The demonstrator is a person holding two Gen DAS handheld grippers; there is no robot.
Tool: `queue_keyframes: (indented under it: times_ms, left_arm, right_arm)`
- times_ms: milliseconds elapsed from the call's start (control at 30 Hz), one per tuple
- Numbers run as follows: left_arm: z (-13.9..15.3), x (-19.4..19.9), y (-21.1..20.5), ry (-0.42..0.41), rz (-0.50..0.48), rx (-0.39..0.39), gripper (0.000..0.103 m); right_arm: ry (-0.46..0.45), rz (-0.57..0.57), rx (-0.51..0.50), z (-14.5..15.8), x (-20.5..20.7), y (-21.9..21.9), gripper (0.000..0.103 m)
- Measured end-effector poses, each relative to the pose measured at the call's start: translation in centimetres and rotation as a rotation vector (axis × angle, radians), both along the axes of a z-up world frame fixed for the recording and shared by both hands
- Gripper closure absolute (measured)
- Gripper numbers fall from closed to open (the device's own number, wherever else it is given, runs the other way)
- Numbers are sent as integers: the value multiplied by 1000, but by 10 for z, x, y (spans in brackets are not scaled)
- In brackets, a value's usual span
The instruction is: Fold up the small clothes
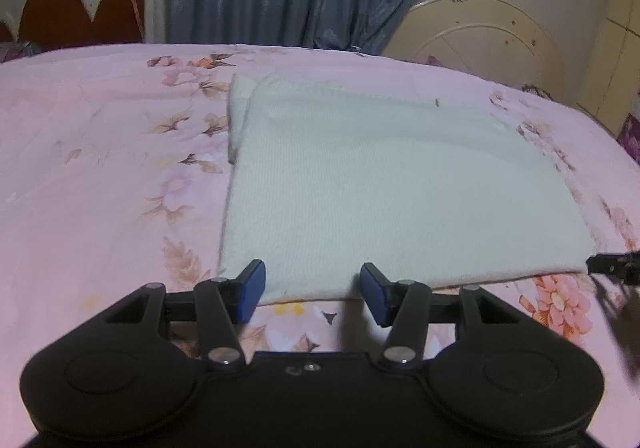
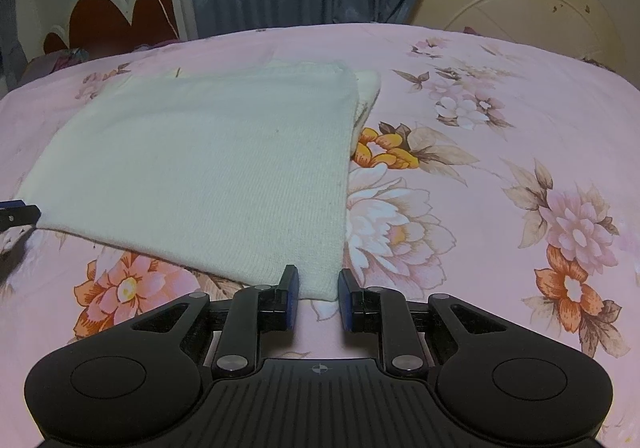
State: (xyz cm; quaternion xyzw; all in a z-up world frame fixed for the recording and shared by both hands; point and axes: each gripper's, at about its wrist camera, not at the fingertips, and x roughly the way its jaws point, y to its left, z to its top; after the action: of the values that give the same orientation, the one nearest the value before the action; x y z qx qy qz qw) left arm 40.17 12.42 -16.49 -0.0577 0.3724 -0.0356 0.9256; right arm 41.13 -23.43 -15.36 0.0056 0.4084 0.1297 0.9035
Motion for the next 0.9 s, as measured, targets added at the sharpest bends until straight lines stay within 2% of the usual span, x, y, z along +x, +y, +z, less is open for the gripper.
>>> queue_keyframes:
  times_ms: [67, 100, 133, 167, 200, 233, 267, 300, 333, 400, 433, 467, 567, 667, 767, 900]
  left_arm:
    - [3, -8, 4, 7, 34, -10, 48]
    - [4, -12, 6, 17, 59, -6, 37]
    - [4, -17, 7, 30, 94, 4, 31]
    - [4, -24, 8, 28, 115, -6, 31]
    - [5, -30, 10, 27, 125, -31, 33]
    - [6, -36, 12, 24, 138, -61, 35]
    - [6, -41, 13, 20, 149, -94, 40]
    - [6, -44, 12, 18, 153, -127, 47]
    - [5, -45, 12, 16, 158, -159, 49]
    - [3, -44, 13, 8, 192, -233, 52]
    - [0, -43, 16, 7, 221, -292, 52]
    - [-5, -40, 19, 10, 259, -356, 52]
    - [-14, -32, 26, 1, 336, -513, 52]
    - [-23, -22, 30, -20, 388, -613, 52]
    - [-29, -13, 31, -45, 419, -653, 52]
    - [-33, -2, 30, -72, 443, -661, 54]
  right_arm:
    - [4, 4, -2, 0, 1, 0, 83]
    - [6, 7, 0, 1, 2, -1, 83]
    - [10, 10, 7, 1, 2, -2, 83]
    - [20, 7, 22, 2, 3, -5, 79]
    - [33, -8, 35, 3, 3, -8, 72]
    - [41, -30, 35, 5, 2, -10, 44]
    - [20, -44, 37, 8, -4, -11, 31]
    - [-1, -36, 55, 11, -10, -12, 31]
    - [-14, -33, 73, 13, -16, -12, 33]
    - [-28, -18, 119, 18, -25, -11, 63]
    - [-31, -18, 133, 20, -28, -9, 86]
    - [-35, -18, 144, 22, -30, -7, 97]
    - [-35, -6, 172, 31, -29, 0, 98]
    - [-33, 17, 166, 38, -25, 9, 98]
    - [-24, 30, 181, 41, -15, 18, 98]
    - [-19, 41, 197, 43, 1, 32, 98]
